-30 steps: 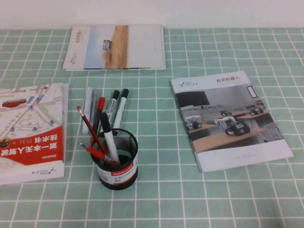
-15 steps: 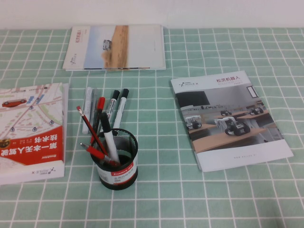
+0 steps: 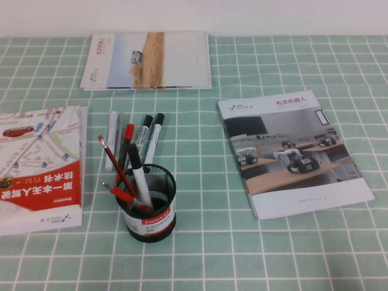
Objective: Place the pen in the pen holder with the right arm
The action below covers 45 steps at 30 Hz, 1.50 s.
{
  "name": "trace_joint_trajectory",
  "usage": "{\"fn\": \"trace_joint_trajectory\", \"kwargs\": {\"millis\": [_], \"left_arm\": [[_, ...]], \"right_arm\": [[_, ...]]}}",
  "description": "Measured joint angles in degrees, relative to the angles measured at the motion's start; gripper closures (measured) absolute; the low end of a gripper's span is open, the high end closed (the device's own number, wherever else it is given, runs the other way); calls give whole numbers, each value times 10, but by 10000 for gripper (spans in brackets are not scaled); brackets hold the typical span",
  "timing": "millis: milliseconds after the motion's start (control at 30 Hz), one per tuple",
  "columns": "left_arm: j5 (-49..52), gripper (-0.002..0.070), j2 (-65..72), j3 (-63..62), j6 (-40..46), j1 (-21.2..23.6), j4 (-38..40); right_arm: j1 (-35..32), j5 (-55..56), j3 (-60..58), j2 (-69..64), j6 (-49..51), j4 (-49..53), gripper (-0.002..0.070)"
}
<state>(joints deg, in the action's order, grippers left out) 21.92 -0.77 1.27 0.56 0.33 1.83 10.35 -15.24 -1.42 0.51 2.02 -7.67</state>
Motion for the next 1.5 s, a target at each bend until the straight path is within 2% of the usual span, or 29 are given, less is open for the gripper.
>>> {"fn": "trace_joint_trajectory", "kwargs": {"millis": [233,400,567,767,1067,1267,1367,1500], "left_arm": [[0,679,0,0,0,0,0],[0,679,0,0,0,0,0],[0,678,0,0,0,0,0],[0,679,0,0,0,0,0],[0,679,0,0,0,0,0],[0,679,0,0,0,0,0],[0,679,0,0,0,0,0],[0,679,0,0,0,0,0]], "right_arm": [[0,28,0,0,0,-73,696],[0,93,0,0,0,-206,696],[0,137,0,0,0,-261,696],[0,48,41,-29,0,-290,696],[0,-153,244,-272,0,-248,696],[1,-225,366,-488,-20,-206,696],[27,-229,421,-587,-24,-191,696],[95,-229,509,-705,-14,-166,696]]}}
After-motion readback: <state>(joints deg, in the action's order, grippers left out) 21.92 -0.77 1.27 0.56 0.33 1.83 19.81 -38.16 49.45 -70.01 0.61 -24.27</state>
